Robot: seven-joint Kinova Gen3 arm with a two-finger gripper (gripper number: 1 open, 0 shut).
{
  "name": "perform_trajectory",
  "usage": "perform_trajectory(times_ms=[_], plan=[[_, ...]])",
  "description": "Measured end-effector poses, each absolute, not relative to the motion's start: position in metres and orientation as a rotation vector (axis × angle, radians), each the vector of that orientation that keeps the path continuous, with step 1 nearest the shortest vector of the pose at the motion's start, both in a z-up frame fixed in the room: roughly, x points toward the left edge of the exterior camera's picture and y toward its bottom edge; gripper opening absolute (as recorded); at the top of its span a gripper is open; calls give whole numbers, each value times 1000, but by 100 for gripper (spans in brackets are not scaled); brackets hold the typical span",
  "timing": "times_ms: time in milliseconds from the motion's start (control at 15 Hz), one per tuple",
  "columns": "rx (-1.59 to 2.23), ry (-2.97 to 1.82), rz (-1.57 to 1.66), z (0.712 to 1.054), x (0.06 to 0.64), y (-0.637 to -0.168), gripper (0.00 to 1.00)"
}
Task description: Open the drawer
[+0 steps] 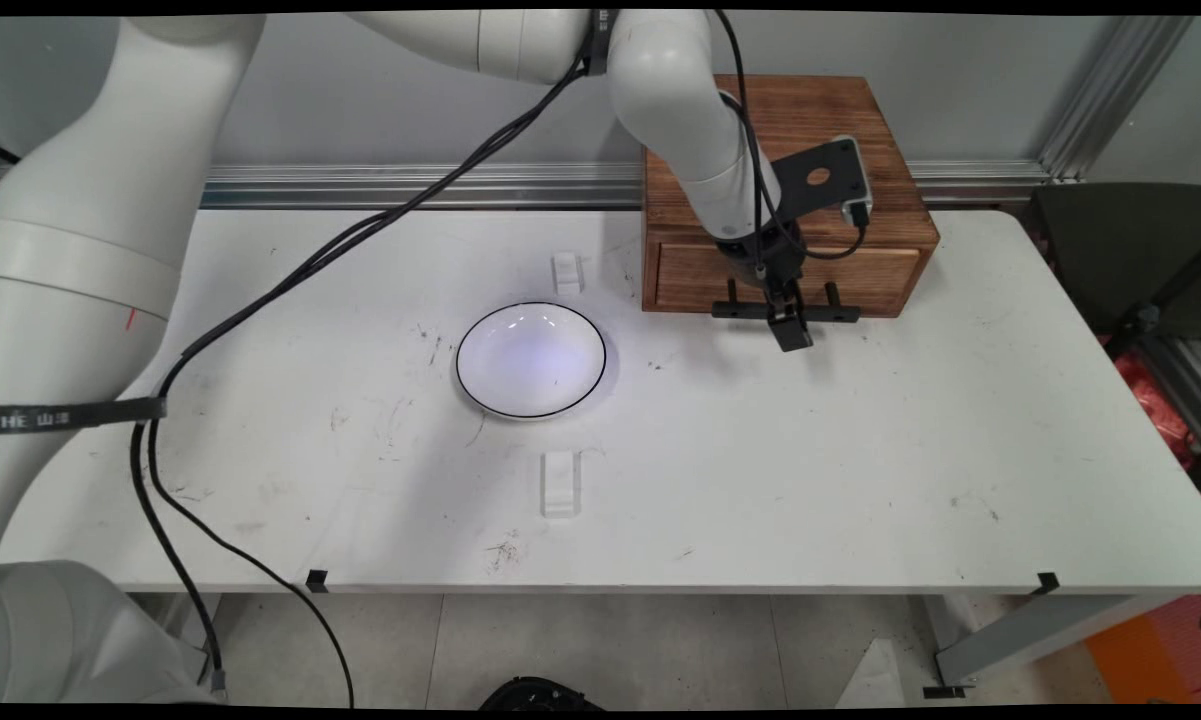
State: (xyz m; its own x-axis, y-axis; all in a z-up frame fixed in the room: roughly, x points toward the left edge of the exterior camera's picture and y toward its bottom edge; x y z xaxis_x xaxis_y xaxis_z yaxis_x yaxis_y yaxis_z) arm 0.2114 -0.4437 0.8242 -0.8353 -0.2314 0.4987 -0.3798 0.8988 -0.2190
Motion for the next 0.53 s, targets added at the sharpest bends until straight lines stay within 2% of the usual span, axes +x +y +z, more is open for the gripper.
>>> perform_trajectory(times_ms=[533], plan=[[453, -2601, 423, 809, 214, -445, 100]])
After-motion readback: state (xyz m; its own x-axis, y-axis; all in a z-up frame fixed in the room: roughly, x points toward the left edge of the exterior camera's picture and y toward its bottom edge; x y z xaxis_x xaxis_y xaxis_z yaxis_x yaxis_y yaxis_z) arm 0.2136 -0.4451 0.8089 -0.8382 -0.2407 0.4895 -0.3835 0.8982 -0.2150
